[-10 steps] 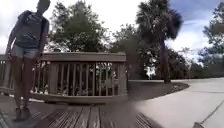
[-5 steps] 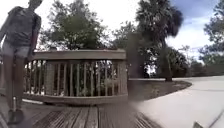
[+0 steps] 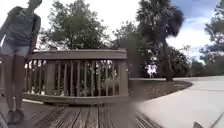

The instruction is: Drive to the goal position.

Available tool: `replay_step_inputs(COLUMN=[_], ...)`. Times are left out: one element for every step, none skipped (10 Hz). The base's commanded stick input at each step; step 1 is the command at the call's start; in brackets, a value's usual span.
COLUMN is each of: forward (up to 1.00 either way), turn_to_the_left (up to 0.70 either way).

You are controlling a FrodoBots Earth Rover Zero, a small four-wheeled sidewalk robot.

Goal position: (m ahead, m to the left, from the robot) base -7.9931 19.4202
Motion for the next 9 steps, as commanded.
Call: replay_step_inputs(forward=[-0.45, -0.45, -0.45, -0.45, -0.45, -0.45, -0.45, -0.26, 0.00], turn_to_the_left=[-0.27, -0.27, -0.27, -0.27, -0.27, -0.27, -0.27, -0.35, -0.27])
